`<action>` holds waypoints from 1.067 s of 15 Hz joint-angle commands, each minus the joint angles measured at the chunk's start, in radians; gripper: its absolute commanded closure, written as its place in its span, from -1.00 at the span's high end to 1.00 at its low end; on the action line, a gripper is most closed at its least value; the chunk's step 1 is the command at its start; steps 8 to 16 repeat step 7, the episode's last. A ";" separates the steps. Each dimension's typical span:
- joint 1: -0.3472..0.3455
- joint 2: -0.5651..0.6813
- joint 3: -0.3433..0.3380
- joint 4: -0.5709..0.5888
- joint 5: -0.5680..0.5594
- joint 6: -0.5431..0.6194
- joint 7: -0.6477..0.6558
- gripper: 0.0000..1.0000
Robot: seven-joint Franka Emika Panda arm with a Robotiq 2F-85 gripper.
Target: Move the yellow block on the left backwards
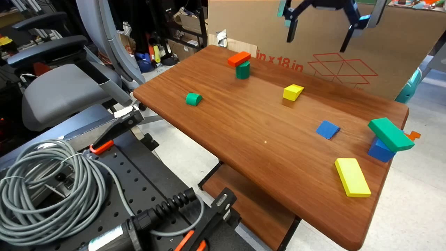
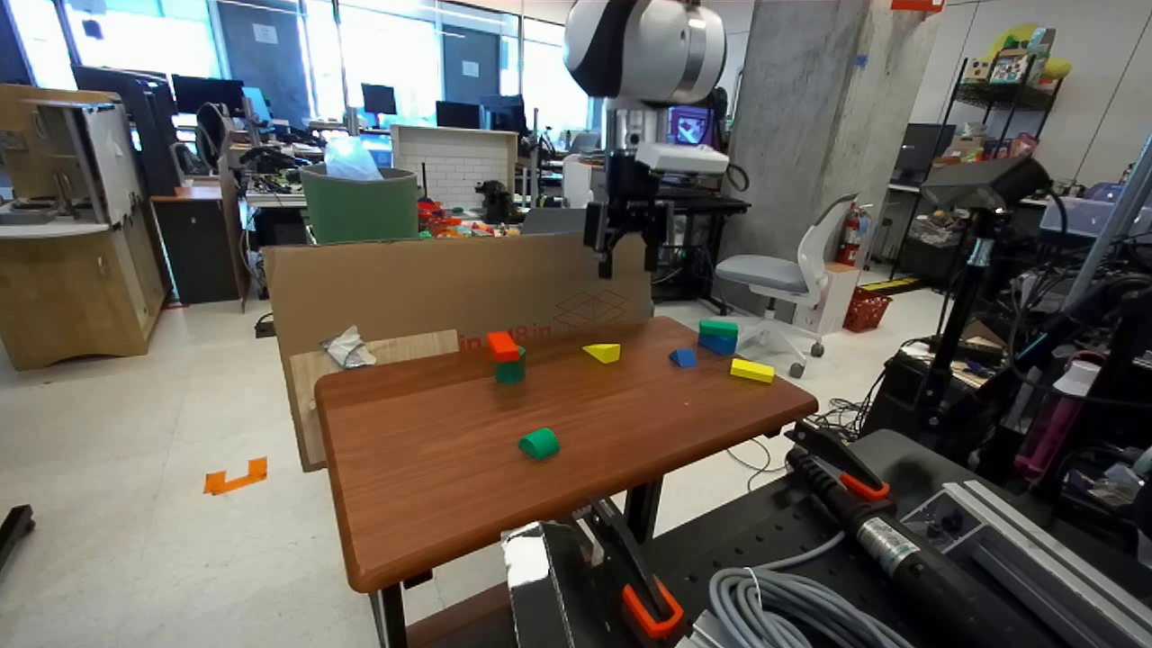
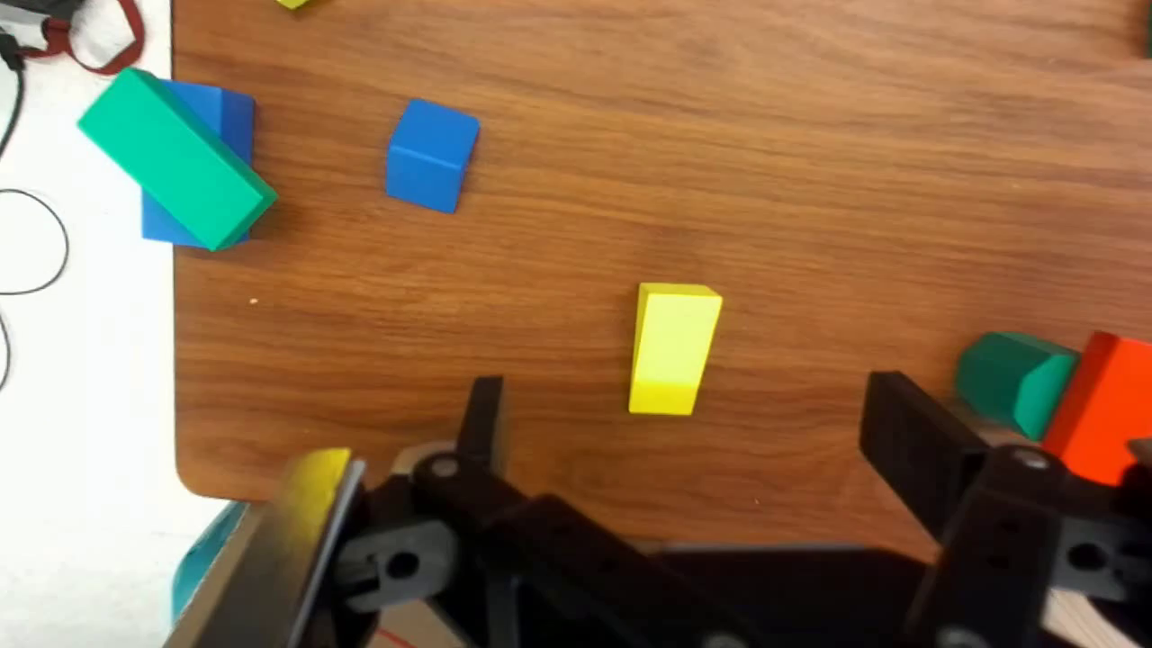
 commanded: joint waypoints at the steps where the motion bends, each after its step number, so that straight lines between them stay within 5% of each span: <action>1: -0.069 -0.234 0.039 -0.196 0.102 -0.015 -0.057 1.00; 3: -0.078 -0.339 0.020 -0.271 0.138 -0.040 -0.056 1.00; 4: -0.050 -0.210 0.009 -0.151 0.102 -0.018 -0.036 1.00; 7: -0.060 -0.318 0.001 -0.236 0.116 -0.035 -0.039 1.00; 16: -0.060 -0.318 0.001 -0.236 0.116 -0.035 -0.039 1.00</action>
